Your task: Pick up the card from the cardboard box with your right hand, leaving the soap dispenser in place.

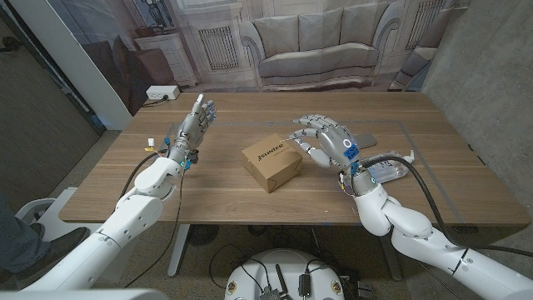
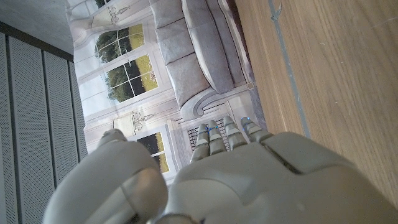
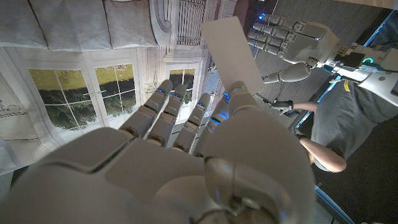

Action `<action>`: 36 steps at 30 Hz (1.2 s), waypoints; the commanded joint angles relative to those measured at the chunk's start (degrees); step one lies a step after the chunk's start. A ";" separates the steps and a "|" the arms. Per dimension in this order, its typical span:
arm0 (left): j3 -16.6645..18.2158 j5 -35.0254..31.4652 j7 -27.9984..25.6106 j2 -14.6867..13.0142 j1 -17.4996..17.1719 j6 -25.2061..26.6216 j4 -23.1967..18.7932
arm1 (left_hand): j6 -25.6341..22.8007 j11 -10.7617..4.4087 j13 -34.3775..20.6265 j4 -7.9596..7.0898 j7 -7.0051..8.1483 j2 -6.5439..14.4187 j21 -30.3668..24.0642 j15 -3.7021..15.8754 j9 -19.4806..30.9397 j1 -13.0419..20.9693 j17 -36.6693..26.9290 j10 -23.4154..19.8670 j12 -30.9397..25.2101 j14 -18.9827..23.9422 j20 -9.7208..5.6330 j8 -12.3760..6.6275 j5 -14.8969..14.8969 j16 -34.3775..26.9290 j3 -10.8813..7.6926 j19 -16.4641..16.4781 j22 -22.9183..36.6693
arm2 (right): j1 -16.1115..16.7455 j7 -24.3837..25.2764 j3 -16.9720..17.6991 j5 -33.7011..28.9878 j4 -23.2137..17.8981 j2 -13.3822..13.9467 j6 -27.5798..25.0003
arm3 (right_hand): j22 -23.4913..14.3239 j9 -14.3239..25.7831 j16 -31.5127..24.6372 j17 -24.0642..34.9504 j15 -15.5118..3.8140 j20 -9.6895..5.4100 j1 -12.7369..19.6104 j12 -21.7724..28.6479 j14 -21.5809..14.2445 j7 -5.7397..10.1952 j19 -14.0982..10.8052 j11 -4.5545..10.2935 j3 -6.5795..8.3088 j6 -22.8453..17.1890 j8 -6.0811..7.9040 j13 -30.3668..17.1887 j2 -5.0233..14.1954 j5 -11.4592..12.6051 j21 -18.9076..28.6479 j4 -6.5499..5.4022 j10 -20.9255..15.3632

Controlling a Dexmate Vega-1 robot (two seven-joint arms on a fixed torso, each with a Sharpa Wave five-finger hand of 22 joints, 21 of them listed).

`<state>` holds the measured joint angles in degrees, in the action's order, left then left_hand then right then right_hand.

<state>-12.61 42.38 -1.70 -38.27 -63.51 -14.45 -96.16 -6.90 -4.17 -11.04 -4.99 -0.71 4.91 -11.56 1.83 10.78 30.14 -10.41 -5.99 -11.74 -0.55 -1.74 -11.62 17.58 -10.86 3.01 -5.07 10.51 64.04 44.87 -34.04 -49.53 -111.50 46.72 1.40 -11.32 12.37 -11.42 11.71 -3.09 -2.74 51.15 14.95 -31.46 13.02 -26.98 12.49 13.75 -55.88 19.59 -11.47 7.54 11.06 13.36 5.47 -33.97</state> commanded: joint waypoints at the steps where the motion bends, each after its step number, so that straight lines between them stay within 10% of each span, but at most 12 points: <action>1: 0.12 0.48 0.21 0.00 0.03 0.08 0.39 | -0.24 -0.09 -0.17 0.08 0.19 0.30 -0.15 0.37 0.17 -0.05 -0.10 0.03 -0.08 -0.46 -3.29 0.03 -0.14 0.11 0.29 -0.45 0.17 | 1.02 -3.88 2.28 0.80 -2.82 0.68 0.26 | -0.23 0.14 0.10 0.01 -7.61 -4.46 0.33 -0.03 0.14 -0.09 -0.54 -0.16 0.13 -0.55 0.20 -0.03 -0.11 -0.12 0.36 0.12 -0.61; 36: -1.04 1.23 1.68 0.97 1.41 0.10 3.18 | -0.14 -0.14 -0.17 0.10 0.18 0.46 -0.23 0.23 0.17 0.15 -0.10 0.03 -0.09 -0.41 -3.32 0.05 -0.17 0.08 0.58 -0.46 0.17 | 3.40 -17.71 6.40 2.79 -10.54 1.92 -4.25 | -0.17 0.03 -0.16 -0.10 -7.68 -4.44 0.32 0.18 -0.95 -0.10 -1.20 -0.18 0.06 -0.68 0.09 -0.04 -0.11 -0.11 0.55 0.21 -1.59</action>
<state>-13.54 43.48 0.02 -37.25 -62.19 -14.62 -93.19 -6.90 -4.17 -11.04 -4.75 -0.72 4.90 -11.56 1.83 10.78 30.13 -10.41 -5.99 -11.74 -0.55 -1.74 -11.62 17.58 -10.86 3.24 -5.07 10.51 66.94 31.36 -28.73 -48.18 -120.00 48.50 -1.95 -11.32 12.12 -11.42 11.45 -3.08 -2.64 51.15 14.95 -31.90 13.00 -27.68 12.29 13.76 -55.86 19.26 -11.47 7.55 11.06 13.57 5.46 -35.00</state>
